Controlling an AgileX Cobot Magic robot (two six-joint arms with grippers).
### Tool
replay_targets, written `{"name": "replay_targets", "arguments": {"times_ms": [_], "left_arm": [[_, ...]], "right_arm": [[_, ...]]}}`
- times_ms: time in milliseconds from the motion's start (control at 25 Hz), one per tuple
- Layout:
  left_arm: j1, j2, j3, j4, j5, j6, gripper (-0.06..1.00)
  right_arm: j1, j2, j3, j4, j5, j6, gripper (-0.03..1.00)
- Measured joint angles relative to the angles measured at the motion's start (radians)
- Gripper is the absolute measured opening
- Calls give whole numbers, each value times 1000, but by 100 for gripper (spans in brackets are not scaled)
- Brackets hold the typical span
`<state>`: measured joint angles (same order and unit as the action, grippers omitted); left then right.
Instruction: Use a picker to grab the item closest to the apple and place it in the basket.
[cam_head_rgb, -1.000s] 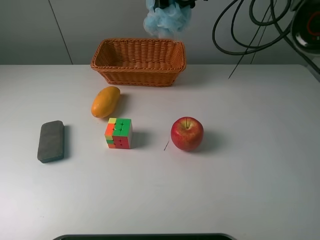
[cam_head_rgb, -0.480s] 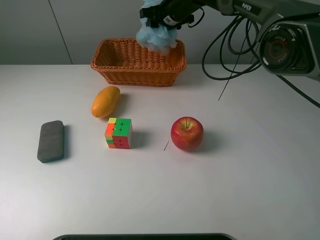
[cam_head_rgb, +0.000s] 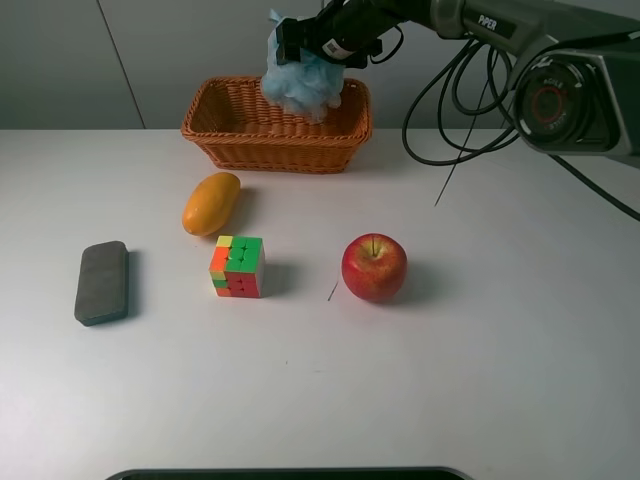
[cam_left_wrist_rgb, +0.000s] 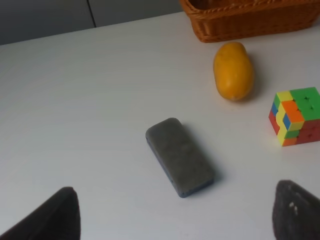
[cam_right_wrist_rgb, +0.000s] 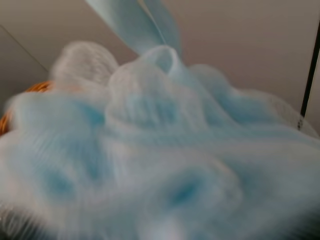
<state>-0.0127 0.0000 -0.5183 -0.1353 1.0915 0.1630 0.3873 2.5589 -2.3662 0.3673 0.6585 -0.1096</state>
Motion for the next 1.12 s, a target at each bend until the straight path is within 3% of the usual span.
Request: {"name": "replay_targets", "arguments": {"times_ms": [400, 640, 920, 1120], "left_arm": [[0, 0, 0, 0, 0, 0, 74], [0, 0, 0, 0, 0, 0, 74], [0, 0, 0, 0, 0, -3, 74], [0, 0, 0, 0, 3, -3, 74]], "right_arm": [[0, -4, 0, -2, 88, -8, 70], [0, -69, 0, -17, 252, -10, 70], [0, -192, -1, -71, 510, -10, 70], [0, -271, 16, -140, 555, -8, 70]]}}
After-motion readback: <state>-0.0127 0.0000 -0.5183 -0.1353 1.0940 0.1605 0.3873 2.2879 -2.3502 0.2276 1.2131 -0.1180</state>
